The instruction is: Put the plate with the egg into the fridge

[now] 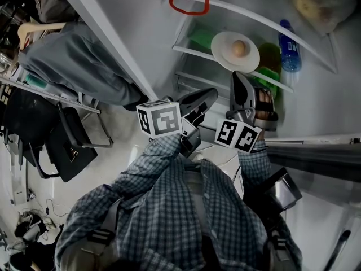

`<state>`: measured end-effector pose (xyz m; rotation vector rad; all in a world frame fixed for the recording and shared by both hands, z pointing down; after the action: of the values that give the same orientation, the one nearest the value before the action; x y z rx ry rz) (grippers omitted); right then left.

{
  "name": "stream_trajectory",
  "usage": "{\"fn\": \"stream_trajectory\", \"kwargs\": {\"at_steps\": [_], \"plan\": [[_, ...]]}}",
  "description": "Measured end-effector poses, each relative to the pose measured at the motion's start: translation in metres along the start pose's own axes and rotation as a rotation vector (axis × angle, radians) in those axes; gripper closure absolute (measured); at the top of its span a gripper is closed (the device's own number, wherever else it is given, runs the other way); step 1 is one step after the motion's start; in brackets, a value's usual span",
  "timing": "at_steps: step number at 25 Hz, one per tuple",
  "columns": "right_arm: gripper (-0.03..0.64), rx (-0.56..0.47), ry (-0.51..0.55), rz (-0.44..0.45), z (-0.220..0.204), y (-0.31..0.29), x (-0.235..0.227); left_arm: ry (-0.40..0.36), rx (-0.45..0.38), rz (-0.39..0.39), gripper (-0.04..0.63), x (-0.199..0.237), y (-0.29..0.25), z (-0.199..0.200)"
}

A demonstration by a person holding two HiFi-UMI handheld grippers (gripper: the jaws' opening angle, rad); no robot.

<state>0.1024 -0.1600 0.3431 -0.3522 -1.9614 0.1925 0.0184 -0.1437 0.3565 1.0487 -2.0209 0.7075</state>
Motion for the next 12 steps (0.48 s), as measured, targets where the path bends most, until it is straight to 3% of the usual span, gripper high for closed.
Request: {"fn": "stream_trajectory", "kwargs": {"at_steps": [4, 12], "plan": [[0.611, -0.018, -0.080, 0.031, 0.000, 0.005, 0.008, 0.002, -0.010, -0.011, 0.588, 0.003, 0.000, -0.001], [0.611, -0.028, -0.359, 0.131, -0.015, 0.015, 0.030, -0.069, 0.037, 0.024, 0.589, 0.009, -0.004, -0.019]]}}
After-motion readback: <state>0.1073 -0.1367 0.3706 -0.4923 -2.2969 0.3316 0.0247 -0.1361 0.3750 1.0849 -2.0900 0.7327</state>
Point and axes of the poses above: the fingertips, and each gripper's own axes: y backward along the fingers, x to its left, z out of its top, the point moved 4 cm from there along y, backward along the fingers, and after that the axes turned 8 degrees about z, right-handed, at the moved point
